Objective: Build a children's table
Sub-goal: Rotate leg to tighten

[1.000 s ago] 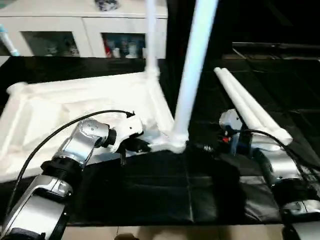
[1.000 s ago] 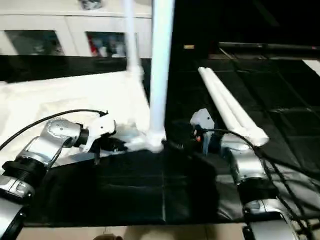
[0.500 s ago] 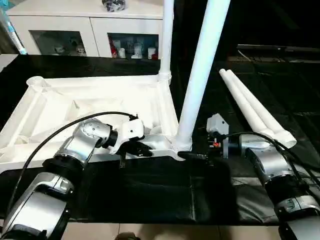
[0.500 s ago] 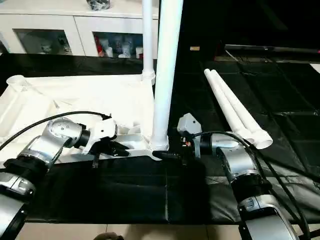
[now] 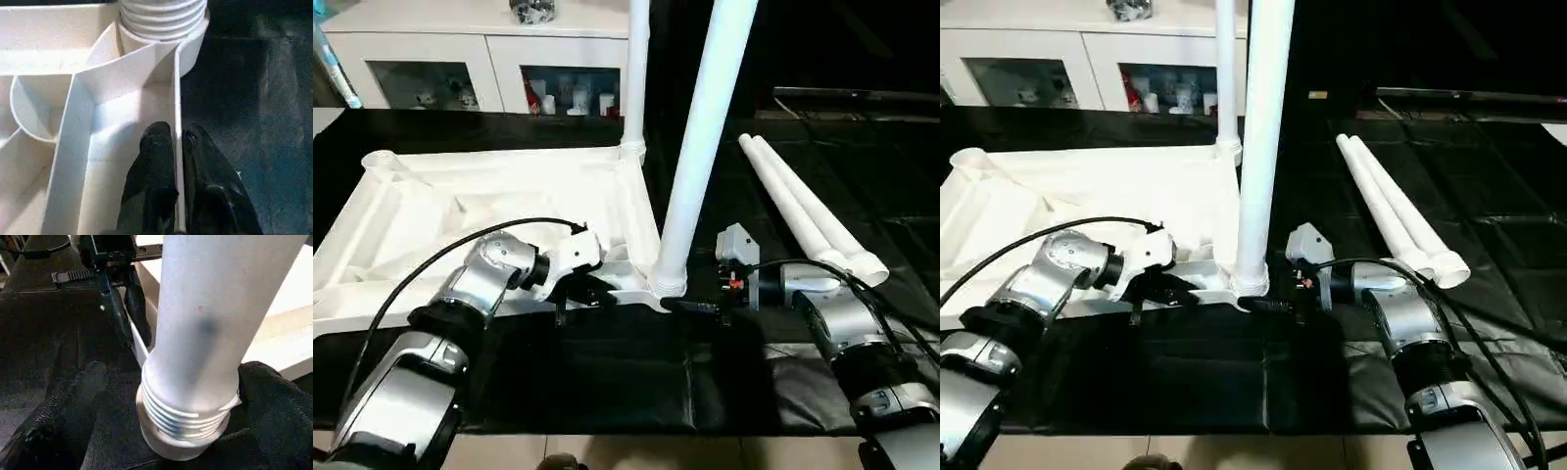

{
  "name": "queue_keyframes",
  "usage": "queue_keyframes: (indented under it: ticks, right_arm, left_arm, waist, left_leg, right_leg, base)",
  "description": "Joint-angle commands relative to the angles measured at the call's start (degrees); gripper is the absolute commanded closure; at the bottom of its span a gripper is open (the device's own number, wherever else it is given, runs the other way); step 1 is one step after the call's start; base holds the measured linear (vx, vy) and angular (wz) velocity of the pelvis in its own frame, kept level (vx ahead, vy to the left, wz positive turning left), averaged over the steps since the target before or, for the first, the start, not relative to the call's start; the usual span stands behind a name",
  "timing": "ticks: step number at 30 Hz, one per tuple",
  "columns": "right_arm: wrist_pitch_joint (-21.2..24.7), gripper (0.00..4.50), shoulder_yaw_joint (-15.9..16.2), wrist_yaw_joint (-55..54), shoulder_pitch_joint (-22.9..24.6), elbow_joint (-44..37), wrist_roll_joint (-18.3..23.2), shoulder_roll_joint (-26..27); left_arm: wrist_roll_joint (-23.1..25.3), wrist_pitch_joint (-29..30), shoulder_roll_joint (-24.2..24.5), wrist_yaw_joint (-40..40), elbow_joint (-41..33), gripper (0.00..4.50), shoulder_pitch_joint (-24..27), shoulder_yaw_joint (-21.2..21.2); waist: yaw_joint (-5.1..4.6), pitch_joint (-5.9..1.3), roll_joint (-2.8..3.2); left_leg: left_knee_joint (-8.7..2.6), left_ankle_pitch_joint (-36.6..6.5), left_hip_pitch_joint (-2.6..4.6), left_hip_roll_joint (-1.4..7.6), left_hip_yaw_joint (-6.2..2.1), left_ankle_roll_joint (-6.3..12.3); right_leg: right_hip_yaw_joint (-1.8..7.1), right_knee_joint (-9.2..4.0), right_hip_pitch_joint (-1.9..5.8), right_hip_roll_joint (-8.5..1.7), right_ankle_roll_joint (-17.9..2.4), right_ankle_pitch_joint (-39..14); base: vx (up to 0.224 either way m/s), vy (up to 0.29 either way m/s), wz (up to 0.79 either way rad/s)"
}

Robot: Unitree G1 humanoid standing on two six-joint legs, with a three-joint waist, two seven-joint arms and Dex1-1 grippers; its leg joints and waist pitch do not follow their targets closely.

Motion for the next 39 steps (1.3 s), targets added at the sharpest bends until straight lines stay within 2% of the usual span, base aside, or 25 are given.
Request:
queue_keyframes:
  ticks: [1,3,9,13,17,20,22,23,27,28,30,34,39]
  right_arm:
    - [0.32,0.00,0.30,0.34,0.20,-0.55,-0.61,-0.27]
    - [0.39,0.00,0.31,0.36,0.14,-0.45,-0.61,-0.29]
    - [0.42,0.00,0.32,0.34,-0.04,-0.10,-0.57,-0.34]
    - [0.48,0.00,0.34,0.35,-0.17,0.10,-0.58,-0.30]
    - [0.56,0.00,0.43,0.34,-0.54,0.41,-0.71,-0.20]
    - [0.47,0.00,0.46,0.65,-1.12,1.05,-0.75,-0.18]
    - [0.44,0.00,0.45,0.64,-1.20,1.14,-0.77,-0.18]
    - [0.60,0.00,0.45,1.56,-1.49,1.30,-0.41,-0.23]
    - [1.16,0.00,0.79,4.30,-1.89,1.37,0.33,-0.52]
    - [1.48,0.30,1.20,5.68,-2.00,1.42,0.39,-0.79]
    - [1.51,0.30,1.48,6.37,-2.11,1.60,0.27,-0.90]
    - [1.49,0.77,1.85,7.64,-2.51,2.28,0.22,-0.65]
    - [1.57,1.15,1.89,8.73,-2.81,2.68,0.07,-0.16]
  left_arm:
    - [-1.45,0.47,-0.42,-0.96,0.79,4.15,-0.74,0.78]
    - [-1.77,0.15,-0.52,-1.47,0.93,4.47,-0.75,0.97]
    - [-1.97,-0.61,-0.28,-2.13,0.64,4.47,-0.14,1.15]
    - [-2.28,-0.01,-0.42,-2.32,0.70,4.47,0.15,1.67]
    - [-0.37,-1.66,0.18,-0.99,1.78,4.47,0.27,0.41]
    - [-0.16,-2.87,0.76,-3.15,0.84,4.47,0.67,-0.49]
    - [-0.18,-2.91,0.78,-3.37,0.71,4.47,0.71,-0.55]
    - [-0.32,-3.27,1.06,-5.18,-0.18,4.47,1.10,-1.09]
    - [-0.73,-3.40,1.39,-8.19,-1.91,4.47,1.83,-1.96]
    - [-0.60,-3.69,1.39,-8.66,-2.13,4.50,1.80,-2.30]
    - [-0.37,-4.17,1.36,-8.84,-2.01,4.50,1.67,-2.55]
    - [0.40,-4.76,1.29,-8.85,-1.87,4.50,1.48,-3.10]
    - [0.62,-4.40,1.36,-8.82,-2.47,4.50,1.78,-3.18]
  waist:
    - [-0.08,-4.32,0.16]
    - [0.01,-4.42,0.13]
    - [-0.03,-4.56,0.02]
    - [-0.03,-4.50,0.08]
    - [-0.04,-4.48,-0.05]
    - [-0.06,-4.46,-0.23]
    - [-0.02,-4.46,-0.14]
    - [-0.07,-4.45,-0.36]
    - [-0.04,-4.48,-0.18]
    - [0.03,-4.49,-0.18]
    - [0.15,-4.43,-0.20]
    - [0.16,-4.37,-0.24]
    - [0.24,-4.47,-0.30]
  left_leg:
    - [-3.41,-8.24,0.57,3.88,-1.24,3.97]
    - [-3.36,-7.92,0.56,3.84,-1.24,3.97]
    - [-3.21,-6.52,0.46,3.92,-1.24,4.70]
    - [-3.22,-6.73,0.47,3.91,-1.21,4.63]
    - [-3.24,-6.76,0.46,3.88,-1.24,4.63]
    - [-3.27,-6.83,0.48,3.89,-1.19,4.58]
    - [-3.22,-6.43,0.43,3.83,-1.16,4.58]
    - [-3.22,-6.47,0.43,3.85,-1.13,4.66]
    - [-3.18,-6.11,0.48,4.01,-1.14,5.07]
    - [-3.19,-6.34,0.59,4.07,-1.12,5.11]
    - [-3.19,-6.53,0.58,4.04,-1.11,5.19]
    - [-3.26,-7.14,0.57,4.01,-1.15,4.63]
    - [-3.20,-6.47,0.50,3.96,-1.17,4.69]
  right_leg:
    - [3.90,-4.19,3.48,-6.40,-7.59,-14.52]
    - [3.91,-4.06,3.56,-6.44,-7.77,-14.07]
    - [3.93,-3.58,3.59,-6.41,-8.82,-10.39]
    - [3.90,-3.71,3.60,-6.43,-8.56,-11.60]
    - [3.88,-3.74,3.60,-6.40,-8.18,-12.33]
    - [3.92,-3.80,3.61,-6.45,-7.84,-12.82]
    - [3.94,-3.79,3.59,-6.48,-7.70,-13.04]
    - [3.93,-3.80,3.57,-6.43,-7.67,-13.09]
    - [3.98,-3.59,3.48,-6.46,-8.36,-12.08]
    - [3.99,-3.58,3.42,-6.43,-8.53,-12.07]
    - [3.97,-3.63,3.40,-6.46,-8.54,-12.55]
    - [3.98,-3.81,3.42,-6.52,-7.79,-14.41]
    - [3.95,-3.74,3.47,-6.48,-7.43,-14.32]
  base:
    - [0.000,0.000,0.00]
    - [0.000,0.000,0.00]
    - [0.000,0.000,0.00]
    - [0.000,0.000,0.00]
    - [0.000,0.000,0.00]
    - [0.000,0.000,0.00]
    - [0.000,0.000,0.00]
    - [0.000,0.000,0.00]
    - [0.000,0.000,0.00]
    - [0.000,0.000,0.00]
    - [0.000,0.000,0.00]
    - [0.000,0.000,0.00]
    - [0.000,0.000,0.00]
